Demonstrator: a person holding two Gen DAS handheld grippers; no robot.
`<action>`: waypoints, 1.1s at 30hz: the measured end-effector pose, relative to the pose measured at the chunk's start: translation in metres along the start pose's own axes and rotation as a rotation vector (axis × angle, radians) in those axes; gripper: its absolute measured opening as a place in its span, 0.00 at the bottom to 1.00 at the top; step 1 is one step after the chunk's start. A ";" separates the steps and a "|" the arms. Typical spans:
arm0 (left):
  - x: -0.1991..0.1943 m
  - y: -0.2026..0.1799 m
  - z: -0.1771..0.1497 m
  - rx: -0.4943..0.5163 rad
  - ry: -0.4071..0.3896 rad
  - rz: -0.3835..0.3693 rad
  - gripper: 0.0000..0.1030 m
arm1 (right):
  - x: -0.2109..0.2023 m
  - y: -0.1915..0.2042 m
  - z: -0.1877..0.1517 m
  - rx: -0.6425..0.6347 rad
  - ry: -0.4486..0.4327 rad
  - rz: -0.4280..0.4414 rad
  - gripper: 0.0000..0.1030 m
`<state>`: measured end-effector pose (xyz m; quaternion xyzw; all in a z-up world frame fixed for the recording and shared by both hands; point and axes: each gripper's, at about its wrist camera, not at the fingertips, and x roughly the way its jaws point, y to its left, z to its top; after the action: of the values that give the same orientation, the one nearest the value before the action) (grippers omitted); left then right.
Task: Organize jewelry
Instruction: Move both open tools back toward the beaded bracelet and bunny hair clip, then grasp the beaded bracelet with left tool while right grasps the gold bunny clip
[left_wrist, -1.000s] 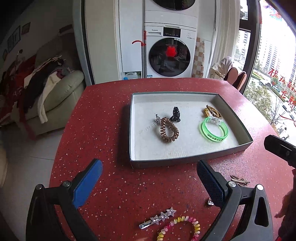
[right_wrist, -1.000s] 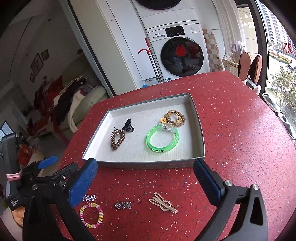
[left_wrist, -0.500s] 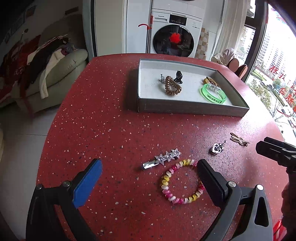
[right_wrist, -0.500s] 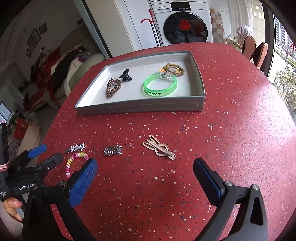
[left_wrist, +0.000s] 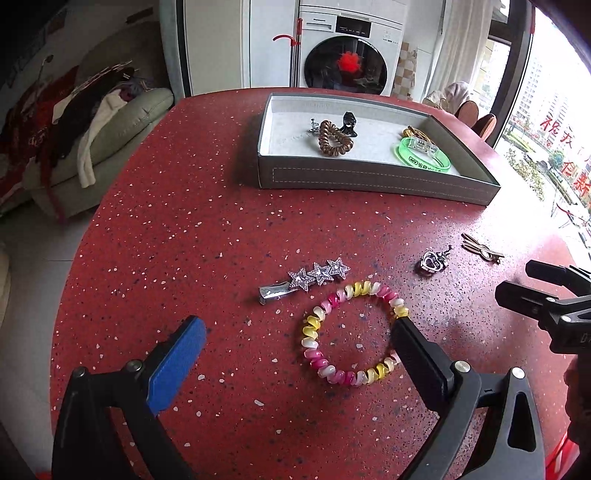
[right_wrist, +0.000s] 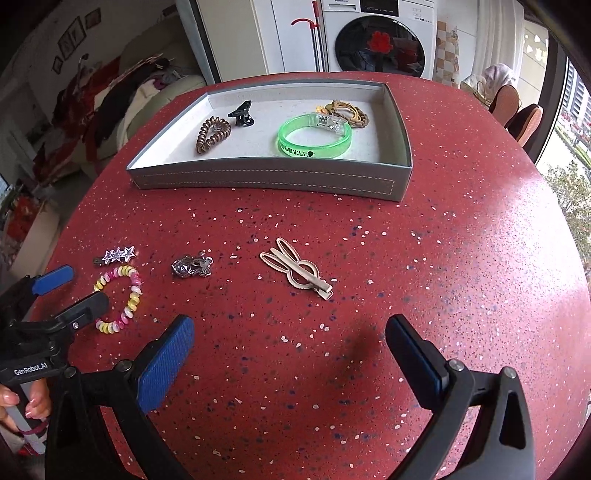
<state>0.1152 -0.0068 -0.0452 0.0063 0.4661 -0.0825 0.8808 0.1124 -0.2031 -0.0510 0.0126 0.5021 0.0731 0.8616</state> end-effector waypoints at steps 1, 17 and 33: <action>0.002 -0.001 0.000 0.005 0.006 0.002 0.99 | 0.001 0.001 0.001 -0.016 0.000 -0.012 1.00; 0.008 -0.009 -0.005 0.055 0.014 0.016 0.92 | 0.017 0.005 0.016 -0.146 -0.002 -0.065 0.69; -0.002 -0.020 -0.008 0.132 0.000 -0.031 0.50 | 0.014 0.027 0.016 -0.197 0.040 -0.028 0.12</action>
<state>0.1042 -0.0257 -0.0472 0.0572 0.4596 -0.1265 0.8772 0.1301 -0.1741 -0.0521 -0.0809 0.5099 0.1102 0.8493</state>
